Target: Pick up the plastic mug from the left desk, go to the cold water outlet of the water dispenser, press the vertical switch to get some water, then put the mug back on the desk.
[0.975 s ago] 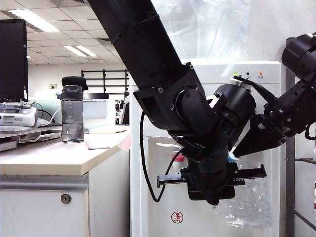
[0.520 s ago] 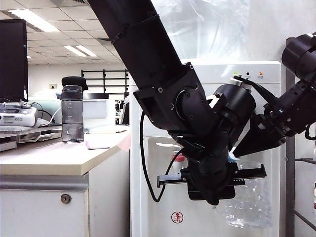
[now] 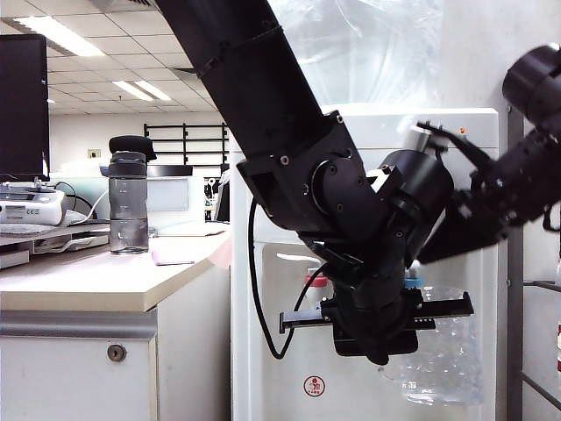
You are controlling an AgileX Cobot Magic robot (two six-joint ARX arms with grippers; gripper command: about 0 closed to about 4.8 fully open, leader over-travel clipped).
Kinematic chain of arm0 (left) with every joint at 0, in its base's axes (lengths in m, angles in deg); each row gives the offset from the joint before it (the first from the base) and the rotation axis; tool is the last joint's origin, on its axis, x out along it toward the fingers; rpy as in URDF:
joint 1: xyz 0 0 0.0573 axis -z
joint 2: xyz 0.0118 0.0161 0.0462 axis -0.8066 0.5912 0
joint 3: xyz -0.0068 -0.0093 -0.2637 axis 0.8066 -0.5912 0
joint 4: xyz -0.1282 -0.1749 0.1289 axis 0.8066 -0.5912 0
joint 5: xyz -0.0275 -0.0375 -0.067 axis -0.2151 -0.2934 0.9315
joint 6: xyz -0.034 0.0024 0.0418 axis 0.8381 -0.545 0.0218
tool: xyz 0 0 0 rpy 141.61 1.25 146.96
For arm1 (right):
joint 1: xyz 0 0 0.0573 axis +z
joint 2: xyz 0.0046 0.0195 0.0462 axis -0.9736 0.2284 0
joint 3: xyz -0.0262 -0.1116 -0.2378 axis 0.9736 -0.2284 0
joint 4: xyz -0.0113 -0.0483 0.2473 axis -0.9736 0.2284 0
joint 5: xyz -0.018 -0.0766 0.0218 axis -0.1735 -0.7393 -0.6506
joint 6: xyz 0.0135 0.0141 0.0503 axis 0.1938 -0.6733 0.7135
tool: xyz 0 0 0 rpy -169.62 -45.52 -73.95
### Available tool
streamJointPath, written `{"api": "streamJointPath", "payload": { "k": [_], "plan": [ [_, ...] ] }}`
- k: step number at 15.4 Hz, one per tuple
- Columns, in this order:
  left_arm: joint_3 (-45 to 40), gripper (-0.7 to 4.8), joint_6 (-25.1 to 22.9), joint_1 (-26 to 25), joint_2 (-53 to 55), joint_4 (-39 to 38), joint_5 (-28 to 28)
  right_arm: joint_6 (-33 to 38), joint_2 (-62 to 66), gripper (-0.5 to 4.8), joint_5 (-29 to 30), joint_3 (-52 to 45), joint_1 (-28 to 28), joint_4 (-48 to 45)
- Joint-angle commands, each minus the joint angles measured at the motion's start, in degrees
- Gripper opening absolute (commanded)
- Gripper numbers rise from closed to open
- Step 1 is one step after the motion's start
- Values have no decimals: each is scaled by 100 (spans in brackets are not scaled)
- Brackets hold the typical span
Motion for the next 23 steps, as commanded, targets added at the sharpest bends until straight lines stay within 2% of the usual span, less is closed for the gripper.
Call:
{"api": "streamJointPath", "payload": {
  "k": [1,13,17,20,23],
  "plan": [
    [81,-6,-72,2,-81,339,153,-48,-129,-5,-118,149,0,452],
    [79,-6,-63,-7,-83,315,275,-197,-739,-5,-280,175,-9,935],
    [9,-6,256,-35,-83,160,260,-188,-837,-5,-402,186,-35,898],
    [-4,-6,256,-22,-83,33,238,177,-922,-5,-382,306,-103,793],
    [-7,-6,254,11,-83,28,236,214,-925,-5,-385,603,-107,798]
  ]
}}
